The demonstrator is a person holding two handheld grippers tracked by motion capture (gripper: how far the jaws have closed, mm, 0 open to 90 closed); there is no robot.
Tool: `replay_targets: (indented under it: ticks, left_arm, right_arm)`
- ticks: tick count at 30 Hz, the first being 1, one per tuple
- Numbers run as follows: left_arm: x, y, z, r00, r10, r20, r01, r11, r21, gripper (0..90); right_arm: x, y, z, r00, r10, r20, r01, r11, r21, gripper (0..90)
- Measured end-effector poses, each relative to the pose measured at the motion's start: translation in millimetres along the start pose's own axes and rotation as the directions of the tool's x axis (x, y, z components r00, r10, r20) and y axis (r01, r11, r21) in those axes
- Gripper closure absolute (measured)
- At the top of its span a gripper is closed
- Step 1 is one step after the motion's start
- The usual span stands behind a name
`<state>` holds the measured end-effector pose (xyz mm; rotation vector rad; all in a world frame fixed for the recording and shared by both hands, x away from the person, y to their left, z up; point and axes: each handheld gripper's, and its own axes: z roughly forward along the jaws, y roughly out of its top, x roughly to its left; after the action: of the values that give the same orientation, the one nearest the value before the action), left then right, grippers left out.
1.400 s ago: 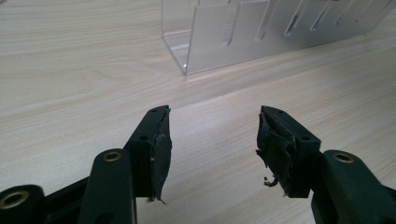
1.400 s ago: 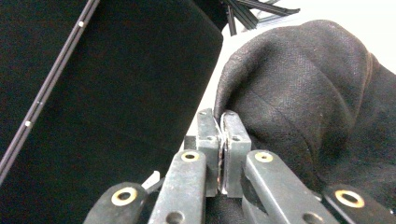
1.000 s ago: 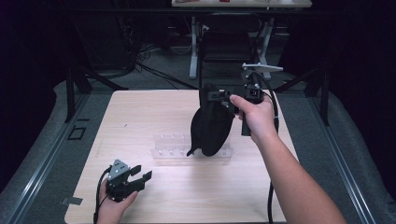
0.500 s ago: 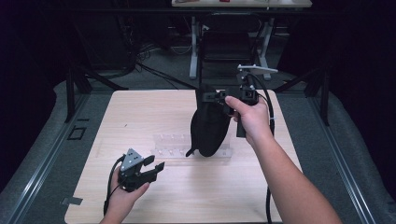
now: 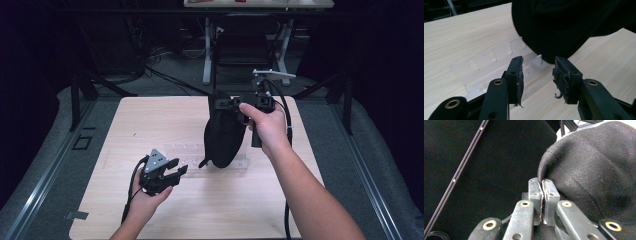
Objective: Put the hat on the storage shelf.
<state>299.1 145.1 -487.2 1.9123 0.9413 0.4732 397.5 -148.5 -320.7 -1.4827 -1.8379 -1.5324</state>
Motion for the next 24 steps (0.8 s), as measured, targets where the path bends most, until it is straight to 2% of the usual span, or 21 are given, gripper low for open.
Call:
replay_targets:
  ticks: [4, 15, 18, 21, 24]
  left_arm:
    - [-8.9, 10.5, 4.4, 0.9996, 0.024, 0.014, -0.024, 0.9997, -0.005, 60.1]
    - [-27.5, 26.0, 14.9, 0.9969, 0.067, 0.040, -0.067, 0.9977, -0.007, 62.1]
    - [-31.5, 28.7, 14.5, 0.9963, 0.078, 0.038, -0.077, 0.9970, -0.011, 64.8]
    - [-32.9, 29.7, 11.8, 0.9957, 0.077, 0.052, -0.076, 0.9970, -0.018, 65.3]
    - [-36.3, 30.6, 9.0, 0.9937, 0.093, 0.062, -0.092, 0.9955, -0.019, 65.5]
  right_arm:
    - [0.8, -0.7, 0.9, 1.0000, -0.003, -0.001, 0.003, 1.000, 0.004, 86.9]
    - [1.7, -0.7, 0.9, 1.0000, -0.002, -0.004, 0.002, 1.000, 0.000, 86.3]
    - [2.2, -0.7, 0.9, 1.0000, -0.004, -0.002, 0.004, 1.000, -0.002, 86.5]
    - [2.0, -0.6, 0.9, 1.0000, -0.001, -0.002, 0.001, 1.000, -0.005, 86.5]
    - [2.4, -0.7, 0.9, 1.0000, -0.003, -0.002, 0.003, 1.000, -0.004, 86.5]
